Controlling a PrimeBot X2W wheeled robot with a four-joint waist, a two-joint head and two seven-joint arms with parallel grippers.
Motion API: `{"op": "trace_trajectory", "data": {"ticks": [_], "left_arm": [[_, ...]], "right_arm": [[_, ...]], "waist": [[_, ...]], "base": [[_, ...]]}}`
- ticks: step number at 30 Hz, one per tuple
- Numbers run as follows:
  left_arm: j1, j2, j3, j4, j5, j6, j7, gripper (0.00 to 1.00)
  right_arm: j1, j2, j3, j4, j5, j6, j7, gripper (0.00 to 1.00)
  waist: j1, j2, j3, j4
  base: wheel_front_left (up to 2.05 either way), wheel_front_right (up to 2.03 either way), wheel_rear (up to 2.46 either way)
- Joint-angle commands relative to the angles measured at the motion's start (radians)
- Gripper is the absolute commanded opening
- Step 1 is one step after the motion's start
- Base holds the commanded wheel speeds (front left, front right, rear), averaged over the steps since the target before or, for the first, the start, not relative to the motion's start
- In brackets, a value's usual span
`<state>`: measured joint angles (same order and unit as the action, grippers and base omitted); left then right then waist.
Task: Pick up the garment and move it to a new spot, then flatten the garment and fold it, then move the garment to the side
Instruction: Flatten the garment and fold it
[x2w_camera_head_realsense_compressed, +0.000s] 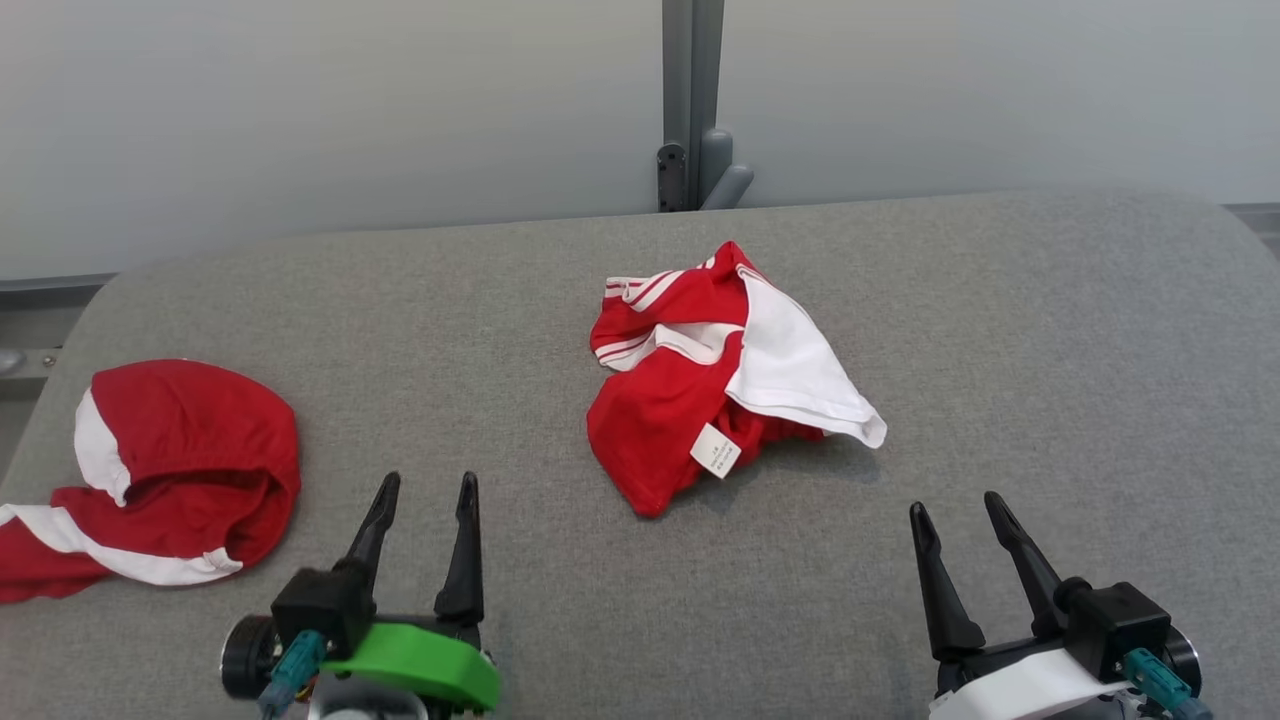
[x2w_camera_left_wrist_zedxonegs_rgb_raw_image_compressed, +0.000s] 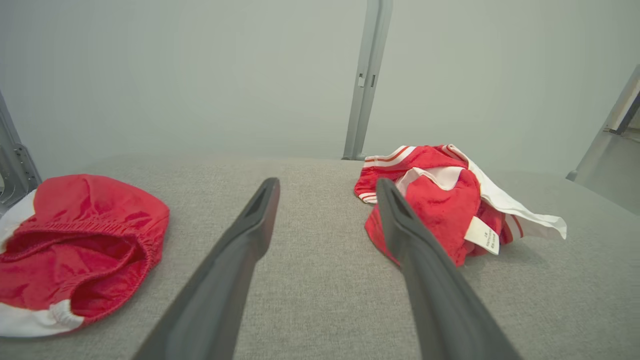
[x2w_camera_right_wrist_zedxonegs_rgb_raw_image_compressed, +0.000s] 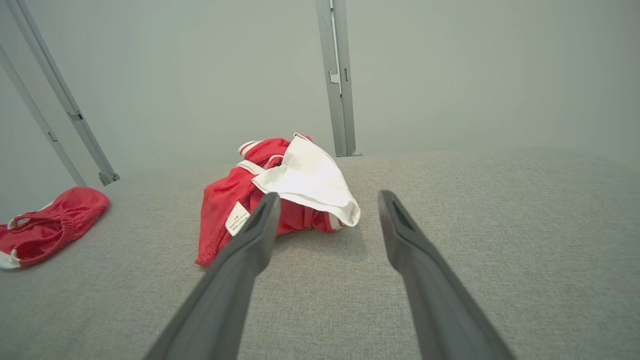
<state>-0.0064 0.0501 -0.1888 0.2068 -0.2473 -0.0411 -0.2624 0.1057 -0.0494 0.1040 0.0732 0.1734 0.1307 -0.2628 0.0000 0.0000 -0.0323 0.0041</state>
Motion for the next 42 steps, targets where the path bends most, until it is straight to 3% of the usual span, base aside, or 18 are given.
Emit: {"op": "trace_trajectory", "data": {"ticks": [1, 8, 16, 25, 28, 30, 42], "left_arm": [[-0.053, 0.001, -0.016, 0.028, -0.017, -0.013, -0.002, 1.00], [-0.270, 0.001, -0.154, 0.258, -0.110, -0.062, -0.002, 1.00], [-0.497, 0.002, -0.295, 0.516, -0.216, -0.072, 0.018, 1.00], [-0.648, 0.021, -0.412, 0.742, -0.197, -0.089, 0.014, 1.00], [-0.649, 0.013, -0.511, 0.752, -0.230, -0.091, 0.019, 1.00], [-0.636, 0.019, -0.589, 0.726, -0.283, -0.091, 0.024, 0.00], [-0.645, 0.022, -0.922, 0.417, -0.633, -0.091, 0.004, 0.00]], "right_arm": [[-0.014, -0.002, 0.005, -0.002, -0.008, 0.000, -0.004, 1.00], [-0.043, -0.002, 0.016, 0.005, -0.027, 0.000, -0.004, 1.00], [-0.096, -0.002, 0.021, -0.002, -0.031, 0.000, -0.004, 1.00], [-0.136, -0.002, 0.050, 0.005, -0.019, 0.000, -0.004, 1.00], [-0.147, -0.002, 0.062, 0.006, -0.016, 0.000, -0.004, 1.00], [-0.150, -0.003, 0.062, 0.008, -0.013, 0.000, -0.004, 1.00], [-0.122, -0.002, 0.056, 0.024, -0.003, 0.000, -0.004, 1.00]], "waist": [[0.0000, 0.0000, 0.030, -0.020], [0.0000, 0.0000, 0.098, -0.075], [0.0000, 0.0000, 0.180, -0.130], [0.0000, 0.0000, 0.219, -0.175], [0.0000, 0.0000, 0.220, -0.188], [0.0000, 0.0000, 0.215, -0.192], [0.0000, 0.0000, 0.151, -0.192]], "base": [[0.00, 0.00, 0.00], [0.00, 0.00, 0.00], [0.00, 0.00, 0.00], [0.00, 0.00, 0.00], [0.00, 0.00, 0.00], [0.00, 0.00, 0.00], [0.00, 0.00, 0.00]]}}
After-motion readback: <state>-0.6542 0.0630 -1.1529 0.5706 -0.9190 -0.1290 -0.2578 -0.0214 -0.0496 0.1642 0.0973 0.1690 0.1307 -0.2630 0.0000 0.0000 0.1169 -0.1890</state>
